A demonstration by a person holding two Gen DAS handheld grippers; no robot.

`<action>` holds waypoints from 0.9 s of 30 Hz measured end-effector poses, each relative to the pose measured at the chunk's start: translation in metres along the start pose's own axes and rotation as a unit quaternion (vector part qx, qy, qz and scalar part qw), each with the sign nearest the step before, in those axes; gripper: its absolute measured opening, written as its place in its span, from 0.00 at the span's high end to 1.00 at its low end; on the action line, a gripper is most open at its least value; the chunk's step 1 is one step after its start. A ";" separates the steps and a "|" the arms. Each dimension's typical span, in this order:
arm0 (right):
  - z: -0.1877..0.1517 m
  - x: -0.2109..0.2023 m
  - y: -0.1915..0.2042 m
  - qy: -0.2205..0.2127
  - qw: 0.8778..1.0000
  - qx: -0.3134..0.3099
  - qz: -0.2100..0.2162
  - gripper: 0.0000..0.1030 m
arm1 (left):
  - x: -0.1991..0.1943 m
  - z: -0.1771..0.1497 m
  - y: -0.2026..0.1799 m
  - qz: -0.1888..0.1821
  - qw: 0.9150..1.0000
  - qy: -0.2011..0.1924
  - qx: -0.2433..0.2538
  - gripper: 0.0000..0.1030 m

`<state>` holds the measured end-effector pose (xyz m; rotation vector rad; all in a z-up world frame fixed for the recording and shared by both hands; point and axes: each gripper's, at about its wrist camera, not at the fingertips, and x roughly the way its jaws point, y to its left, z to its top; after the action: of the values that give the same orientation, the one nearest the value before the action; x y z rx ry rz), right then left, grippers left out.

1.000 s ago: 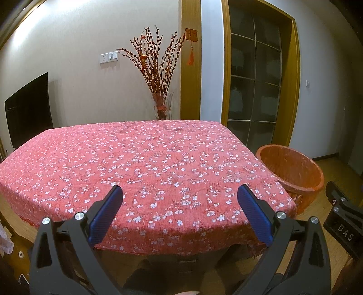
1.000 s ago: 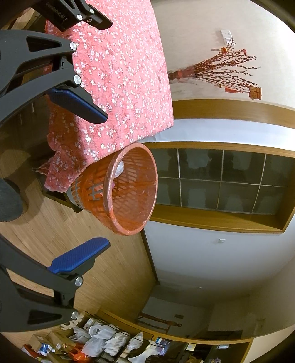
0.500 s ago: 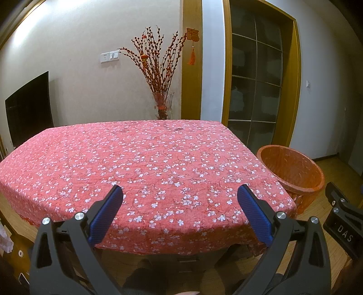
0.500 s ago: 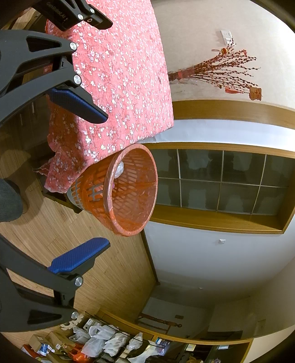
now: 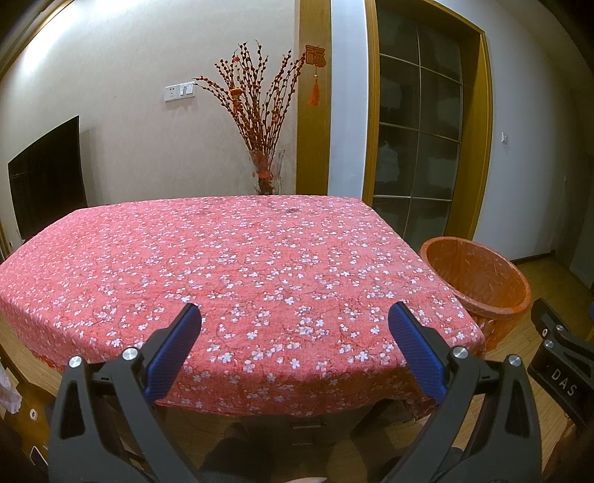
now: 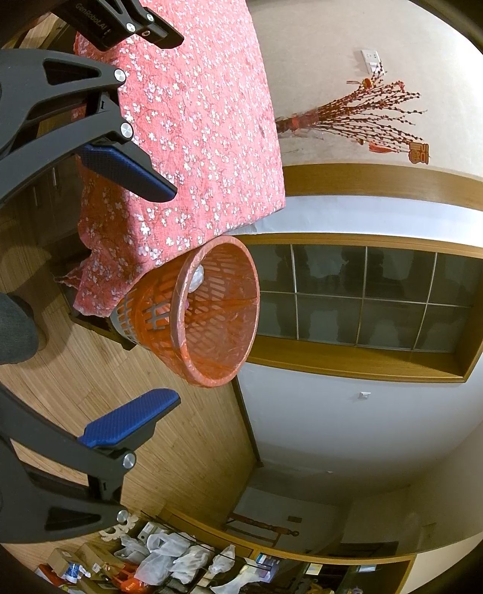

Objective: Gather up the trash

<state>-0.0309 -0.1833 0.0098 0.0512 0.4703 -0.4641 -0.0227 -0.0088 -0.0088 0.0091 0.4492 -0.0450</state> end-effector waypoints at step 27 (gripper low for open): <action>0.001 0.000 -0.001 0.001 1.000 0.001 0.000 0.03 | -0.001 -0.001 -0.003 0.001 1.000 0.002 -0.001 0.04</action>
<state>-0.0308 -0.1845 0.0102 0.0530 0.4712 -0.4640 -0.0238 -0.0114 -0.0093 0.0074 0.4536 -0.0429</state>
